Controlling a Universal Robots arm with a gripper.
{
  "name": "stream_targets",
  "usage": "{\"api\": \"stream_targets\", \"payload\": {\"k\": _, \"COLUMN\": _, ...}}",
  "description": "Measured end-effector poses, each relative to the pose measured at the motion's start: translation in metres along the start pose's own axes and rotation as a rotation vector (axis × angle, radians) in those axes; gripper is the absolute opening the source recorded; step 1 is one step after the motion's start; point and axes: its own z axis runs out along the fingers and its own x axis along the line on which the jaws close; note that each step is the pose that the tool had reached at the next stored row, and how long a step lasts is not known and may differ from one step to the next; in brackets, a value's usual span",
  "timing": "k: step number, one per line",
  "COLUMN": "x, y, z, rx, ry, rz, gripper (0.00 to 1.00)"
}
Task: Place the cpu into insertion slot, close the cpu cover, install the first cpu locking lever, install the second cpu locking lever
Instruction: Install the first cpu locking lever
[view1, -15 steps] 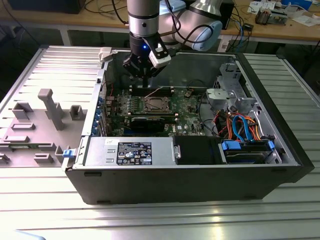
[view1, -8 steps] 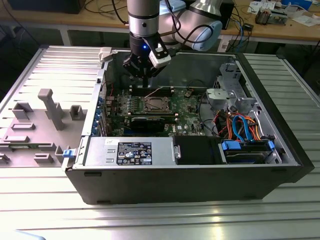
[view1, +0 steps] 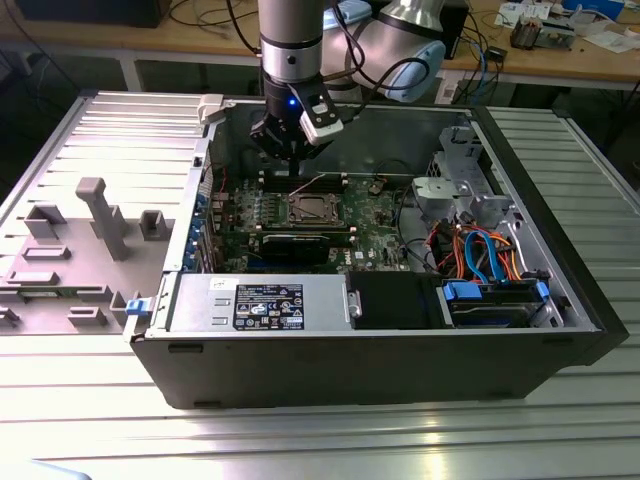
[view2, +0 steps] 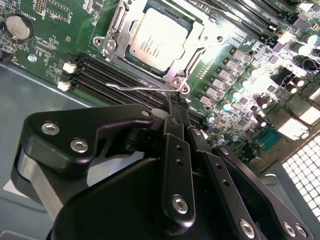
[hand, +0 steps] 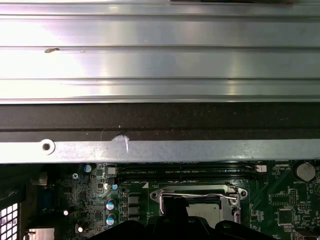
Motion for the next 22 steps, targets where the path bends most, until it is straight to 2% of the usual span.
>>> {"api": "stream_targets", "payload": {"k": 11, "x": -0.0008, "y": 0.0, "z": 0.0005, "rx": -0.0003, "ry": -0.0003, "rz": 0.0, "gripper": 0.11}}
{"api": "stream_targets", "payload": {"k": 12, "x": -0.0017, "y": -0.0005, "z": 0.0016, "rx": -0.0037, "ry": -0.0001, "rz": 0.0, "gripper": 0.11}}
{"api": "stream_targets", "payload": {"k": 14, "x": -0.0037, "y": -0.0015, "z": 0.0028, "rx": -0.0197, "ry": 0.0001, "rz": 0.001, "gripper": 0.11}}
{"api": "stream_targets", "payload": {"k": 16, "x": -0.0046, "y": -0.003, "z": 0.0046, "rx": -0.0274, "ry": 0.0, "rz": 0.001, "gripper": 0.11}}
{"api": "stream_targets", "payload": {"k": 22, "x": -0.0061, "y": -0.0036, "z": 0.0093, "rx": -0.0272, "ry": 0.0003, "rz": 0.001, "gripper": 0.11}}
